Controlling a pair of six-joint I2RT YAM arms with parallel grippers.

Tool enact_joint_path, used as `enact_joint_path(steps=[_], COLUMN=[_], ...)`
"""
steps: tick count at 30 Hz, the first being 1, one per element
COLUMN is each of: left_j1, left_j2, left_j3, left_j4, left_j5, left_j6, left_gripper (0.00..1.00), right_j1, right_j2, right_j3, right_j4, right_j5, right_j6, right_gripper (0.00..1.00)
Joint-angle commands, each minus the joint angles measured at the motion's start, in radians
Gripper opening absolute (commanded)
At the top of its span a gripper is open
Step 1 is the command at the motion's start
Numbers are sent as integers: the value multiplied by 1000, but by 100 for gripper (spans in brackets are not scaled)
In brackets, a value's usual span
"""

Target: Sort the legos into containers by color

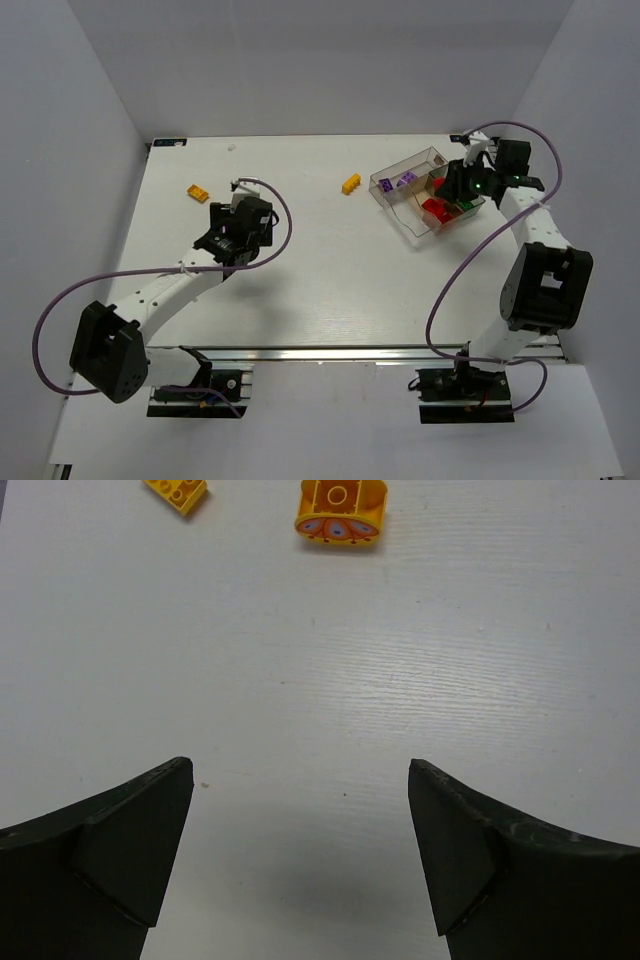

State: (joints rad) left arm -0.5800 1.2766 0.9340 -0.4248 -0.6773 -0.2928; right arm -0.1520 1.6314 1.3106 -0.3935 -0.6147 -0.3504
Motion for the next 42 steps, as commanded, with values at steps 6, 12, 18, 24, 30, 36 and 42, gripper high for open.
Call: enact_joint_path(steps=[6, 12, 18, 24, 30, 36, 42], left_j1=[32, 32, 42, 74, 160, 273, 365], left_j2=[-78, -99, -76, -8, 116, 326, 697], left_j3=[-40, -55, -46, -5, 71, 221, 596], left_j4=[80, 73, 72, 58, 24, 21, -254], left_j5=[-8, 18, 67, 140, 237, 297, 366], left_j6=[47, 43, 37, 6, -107, -212, -451], left_gripper=[98, 98, 98, 98, 91, 42, 98], right_j1=[101, 124, 140, 140, 137, 114, 88], right_j2=[128, 229, 268, 245, 51, -268, -488], right_j3=[41, 116, 134, 133, 35, -215, -422], right_j4=[246, 213, 189, 176, 232, 337, 471], right_j5=[321, 369, 398, 389, 288, 86, -95], right_j6=[148, 100, 76, 65, 119, 206, 255], right_gripper=[0, 17, 48, 62, 33, 0, 83])
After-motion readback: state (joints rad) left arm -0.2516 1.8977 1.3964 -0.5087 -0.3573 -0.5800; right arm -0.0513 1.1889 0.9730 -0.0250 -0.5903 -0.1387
